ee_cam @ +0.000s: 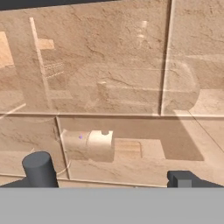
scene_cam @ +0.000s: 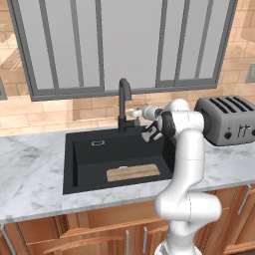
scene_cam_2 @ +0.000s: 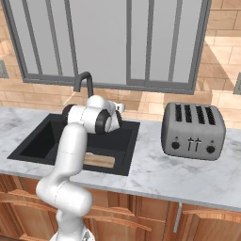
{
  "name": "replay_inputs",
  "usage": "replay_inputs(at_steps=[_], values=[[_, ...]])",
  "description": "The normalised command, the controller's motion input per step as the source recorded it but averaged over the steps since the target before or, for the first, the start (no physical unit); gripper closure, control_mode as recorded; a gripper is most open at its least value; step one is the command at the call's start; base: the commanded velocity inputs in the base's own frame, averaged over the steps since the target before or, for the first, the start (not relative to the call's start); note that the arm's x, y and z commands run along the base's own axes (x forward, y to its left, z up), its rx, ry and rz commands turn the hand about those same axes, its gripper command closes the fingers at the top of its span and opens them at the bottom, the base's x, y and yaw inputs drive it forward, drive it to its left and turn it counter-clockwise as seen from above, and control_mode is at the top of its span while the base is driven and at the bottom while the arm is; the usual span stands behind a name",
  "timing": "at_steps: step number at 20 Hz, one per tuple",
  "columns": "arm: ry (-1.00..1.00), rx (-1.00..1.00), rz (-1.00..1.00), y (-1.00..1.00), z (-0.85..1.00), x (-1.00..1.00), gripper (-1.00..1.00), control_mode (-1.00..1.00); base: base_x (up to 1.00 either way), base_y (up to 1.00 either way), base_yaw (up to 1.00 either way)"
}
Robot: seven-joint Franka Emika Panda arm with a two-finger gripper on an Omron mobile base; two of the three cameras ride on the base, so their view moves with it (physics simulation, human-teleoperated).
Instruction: Turn on the sink faucet with hot water and rinse the cutting board for ten seconds, then turn off the faucet. Push the cutting board to reach the water if necessary.
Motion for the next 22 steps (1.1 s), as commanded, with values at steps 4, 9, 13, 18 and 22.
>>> replay_inputs(at_steps=[4, 9, 13, 18, 22], values=[[0.0, 0.0, 0.0, -0.26, 0.0, -0.03, -1.0, -1.0, 0.0, 0.0, 0.0], [0.0, 0.0, 0.0, -0.28, 0.0, -0.07, -1.0, -1.0, 0.0, 0.0, 0.0], [0.0, 0.0, 0.0, -0.28, 0.0, -0.09, -1.0, -1.0, 0.0, 0.0, 0.0], [0.0, 0.0, 0.0, -0.26, 0.0, -0.09, -1.0, -1.0, 0.0, 0.0, 0.0], [0.0, 0.0, 0.0, -0.23, 0.0, -0.08, -1.0, -1.0, 0.0, 0.0, 0.0]])
